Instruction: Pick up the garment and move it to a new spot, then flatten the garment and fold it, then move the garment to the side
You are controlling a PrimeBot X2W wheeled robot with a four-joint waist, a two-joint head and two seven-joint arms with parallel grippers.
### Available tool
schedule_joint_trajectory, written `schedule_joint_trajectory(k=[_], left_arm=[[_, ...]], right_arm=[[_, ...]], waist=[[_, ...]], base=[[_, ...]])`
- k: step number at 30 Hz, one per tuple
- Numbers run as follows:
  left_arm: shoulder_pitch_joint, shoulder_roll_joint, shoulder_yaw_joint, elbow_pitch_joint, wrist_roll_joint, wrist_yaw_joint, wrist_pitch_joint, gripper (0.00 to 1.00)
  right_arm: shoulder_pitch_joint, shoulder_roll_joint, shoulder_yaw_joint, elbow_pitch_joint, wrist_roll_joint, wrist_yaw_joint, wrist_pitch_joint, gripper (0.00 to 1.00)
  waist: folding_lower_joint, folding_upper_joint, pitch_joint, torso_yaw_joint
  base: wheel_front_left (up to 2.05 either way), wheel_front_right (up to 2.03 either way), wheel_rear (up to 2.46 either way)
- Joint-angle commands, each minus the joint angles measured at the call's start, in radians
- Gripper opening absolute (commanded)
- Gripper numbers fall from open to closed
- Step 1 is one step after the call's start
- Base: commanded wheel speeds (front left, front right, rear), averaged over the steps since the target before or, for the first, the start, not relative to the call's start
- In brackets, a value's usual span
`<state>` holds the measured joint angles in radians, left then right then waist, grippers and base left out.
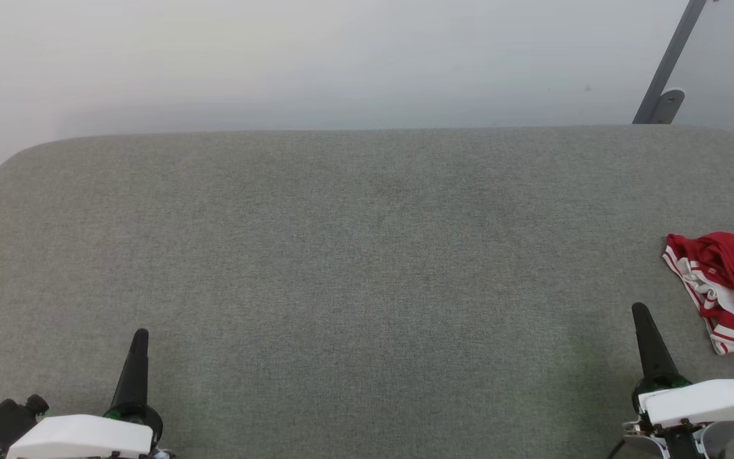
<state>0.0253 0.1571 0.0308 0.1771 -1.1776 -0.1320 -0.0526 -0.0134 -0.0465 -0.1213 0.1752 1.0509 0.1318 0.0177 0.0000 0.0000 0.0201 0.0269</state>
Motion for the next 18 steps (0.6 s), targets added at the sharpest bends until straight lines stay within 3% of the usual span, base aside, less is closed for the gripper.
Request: schedule_joint_trajectory(k=[1, 18], left_arm=[[-0.022, 0.001, 0.008, -0.004, -0.021, 0.001, 0.007, 0.0], [-0.057, -0.026, 0.025, 0.017, -0.15, 0.001, 0.049, 0.0]], right_arm=[[-0.025, -0.005, 0.003, -0.003, 0.028, -0.001, 0.008, 0.0], [-0.048, -0.005, 0.004, 0.018, 0.186, -0.001, 0.035, 0.0]], waist=[[0.0, 0.0, 0.0, 0.0], [0.0, 0.0, -0.004, -0.007]], base=[[0.0, 0.0, 0.0], [0.0, 0.0, 0.0]])
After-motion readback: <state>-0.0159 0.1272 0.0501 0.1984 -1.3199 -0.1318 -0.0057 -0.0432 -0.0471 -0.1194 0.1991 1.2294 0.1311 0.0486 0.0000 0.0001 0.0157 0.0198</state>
